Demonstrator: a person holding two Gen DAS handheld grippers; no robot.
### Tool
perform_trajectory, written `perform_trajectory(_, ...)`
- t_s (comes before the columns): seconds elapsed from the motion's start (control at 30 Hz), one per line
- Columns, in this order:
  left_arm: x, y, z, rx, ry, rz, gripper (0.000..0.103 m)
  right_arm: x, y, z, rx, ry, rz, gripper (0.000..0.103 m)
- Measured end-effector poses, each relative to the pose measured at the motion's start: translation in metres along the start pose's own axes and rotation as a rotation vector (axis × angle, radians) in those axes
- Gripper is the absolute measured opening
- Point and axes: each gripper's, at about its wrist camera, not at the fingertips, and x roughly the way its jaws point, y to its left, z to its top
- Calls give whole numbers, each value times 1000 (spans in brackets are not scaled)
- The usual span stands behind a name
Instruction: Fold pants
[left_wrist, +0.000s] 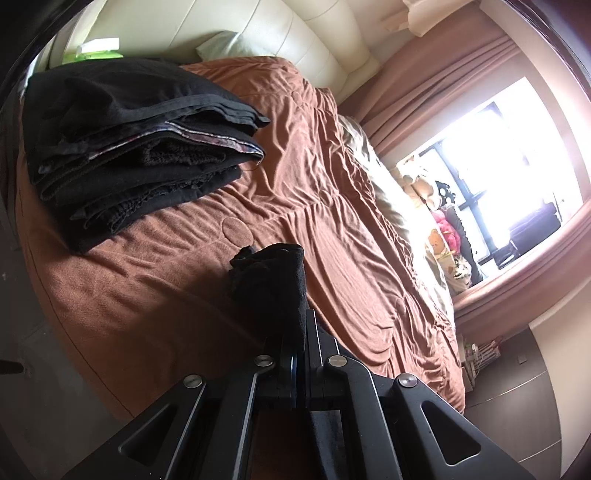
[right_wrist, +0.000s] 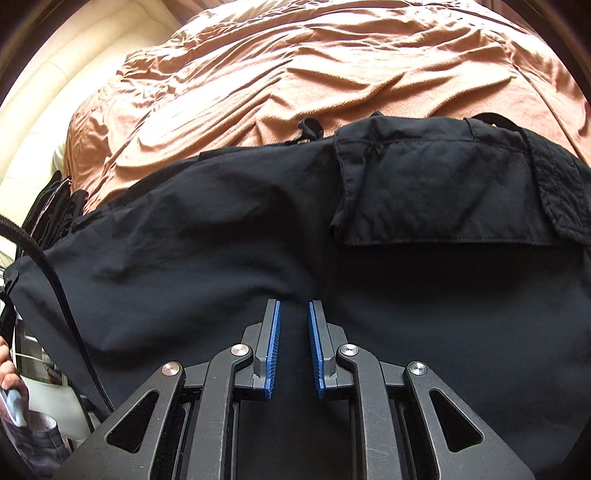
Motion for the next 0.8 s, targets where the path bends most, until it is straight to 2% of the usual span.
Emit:
perform_trajectory(0.33, -11, -78, 13, 135, -6, -80, 2, -25, 3, -52, -14, 21, 41, 13)
perform_trajectory(0.47, -21, -116, 13, 194, -18, -125, 2, -38, 2, -69, -12, 26, 89, 13)
perform_trajectory(0.63, -30, -165, 7, 264, -21, -174, 2, -74, -18, -77, 10, -46, 137, 13)
perform_trajectory(0.8, -39, -215, -4, 334, -24, -222, 2, -119, -41, -80, 18, -153, 126, 14)
